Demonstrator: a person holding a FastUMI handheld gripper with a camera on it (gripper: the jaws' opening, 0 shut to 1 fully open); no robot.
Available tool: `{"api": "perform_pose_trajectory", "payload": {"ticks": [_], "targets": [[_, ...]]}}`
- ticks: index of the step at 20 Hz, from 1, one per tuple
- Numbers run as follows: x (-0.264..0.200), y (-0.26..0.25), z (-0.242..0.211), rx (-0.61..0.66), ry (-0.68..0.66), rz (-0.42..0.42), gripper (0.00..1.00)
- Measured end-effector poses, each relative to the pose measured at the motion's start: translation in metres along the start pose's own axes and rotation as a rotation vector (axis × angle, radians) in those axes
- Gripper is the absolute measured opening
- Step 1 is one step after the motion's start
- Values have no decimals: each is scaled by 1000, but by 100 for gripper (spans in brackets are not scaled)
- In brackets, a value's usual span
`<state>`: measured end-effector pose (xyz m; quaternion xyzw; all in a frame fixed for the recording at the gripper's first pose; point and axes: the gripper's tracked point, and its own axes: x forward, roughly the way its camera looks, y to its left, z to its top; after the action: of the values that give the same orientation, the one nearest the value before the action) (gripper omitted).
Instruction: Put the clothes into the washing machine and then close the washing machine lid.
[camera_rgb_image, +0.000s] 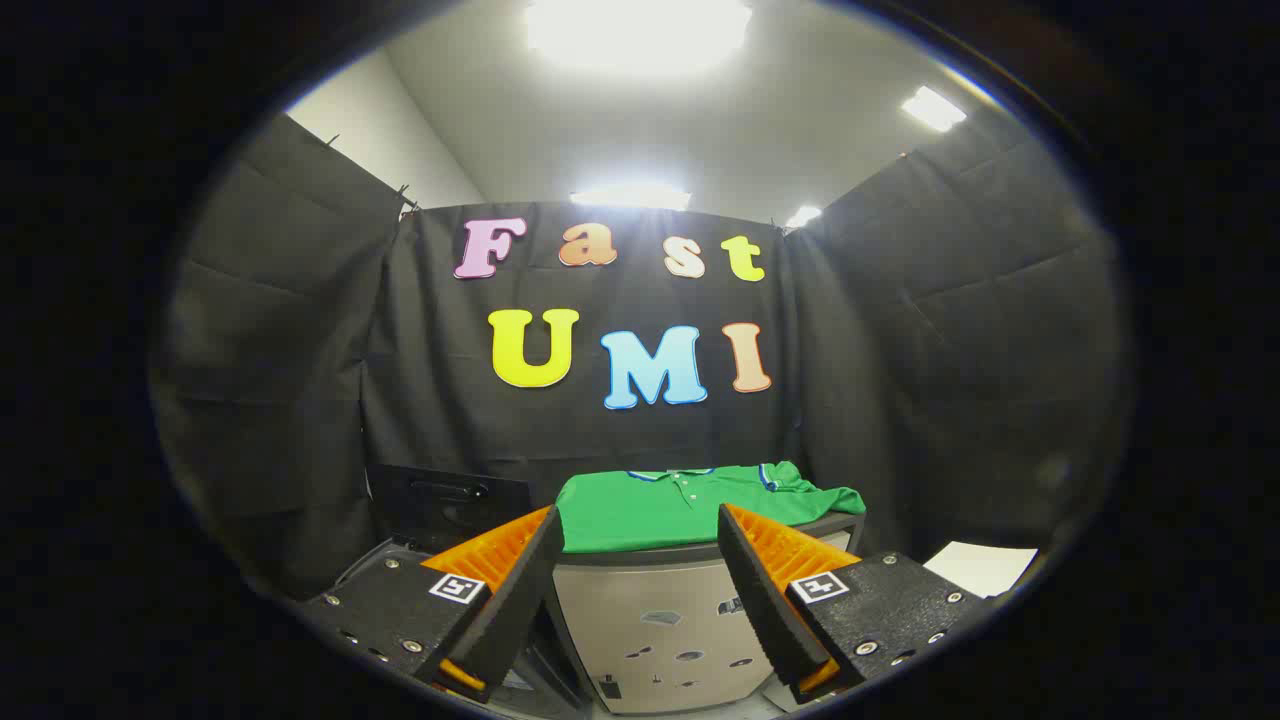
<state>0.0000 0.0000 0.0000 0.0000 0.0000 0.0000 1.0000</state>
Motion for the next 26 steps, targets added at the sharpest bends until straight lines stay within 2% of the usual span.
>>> {"api": "perform_pose_trajectory", "payload": {"ticks": [16, 26], "targets": [[-9, 34, -11, 29, 44, 42, 95], [-20, 45, -56, 14, 95, 66, 95]]}}
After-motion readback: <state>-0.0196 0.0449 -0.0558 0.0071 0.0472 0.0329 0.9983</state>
